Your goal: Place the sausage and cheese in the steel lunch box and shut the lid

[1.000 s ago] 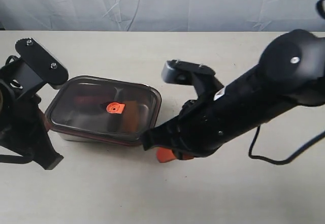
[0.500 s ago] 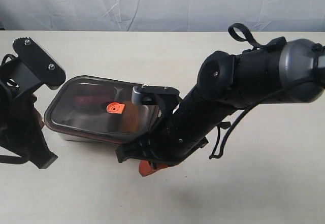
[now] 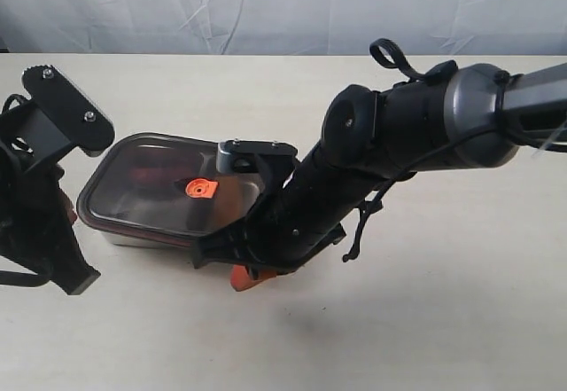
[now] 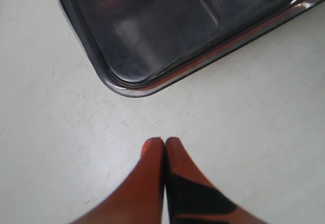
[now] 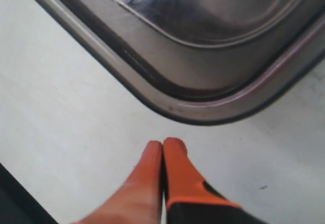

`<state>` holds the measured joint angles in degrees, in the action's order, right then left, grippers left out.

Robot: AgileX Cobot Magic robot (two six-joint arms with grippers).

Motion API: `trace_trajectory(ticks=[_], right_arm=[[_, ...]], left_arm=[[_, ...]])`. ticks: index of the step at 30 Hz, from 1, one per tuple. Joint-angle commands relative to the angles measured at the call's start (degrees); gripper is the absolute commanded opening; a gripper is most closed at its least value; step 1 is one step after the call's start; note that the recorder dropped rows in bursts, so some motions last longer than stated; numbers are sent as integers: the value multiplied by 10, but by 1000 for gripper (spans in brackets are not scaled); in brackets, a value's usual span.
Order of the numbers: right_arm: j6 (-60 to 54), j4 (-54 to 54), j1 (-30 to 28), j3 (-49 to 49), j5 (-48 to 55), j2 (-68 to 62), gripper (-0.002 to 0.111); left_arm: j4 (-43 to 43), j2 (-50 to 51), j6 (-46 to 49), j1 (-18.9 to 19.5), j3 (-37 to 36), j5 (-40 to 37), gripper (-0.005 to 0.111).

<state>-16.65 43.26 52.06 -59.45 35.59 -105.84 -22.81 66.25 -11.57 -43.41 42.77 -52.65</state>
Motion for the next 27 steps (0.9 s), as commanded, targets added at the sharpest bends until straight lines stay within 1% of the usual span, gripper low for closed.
trace_trajectory(ticks=[1,21,27], right_arm=[[-3,-11,0,-3,-26,0,-1],[-3,-23,0,-3,-100,-1,-1],[-3,-23,0,-3,-102,-1,-1]], left_arm=[[-10,-5,-2,-1,2,0,0],[-15,-5,-4,-1,2,0,0],[-15,-5,-4,-1,2,0,0]])
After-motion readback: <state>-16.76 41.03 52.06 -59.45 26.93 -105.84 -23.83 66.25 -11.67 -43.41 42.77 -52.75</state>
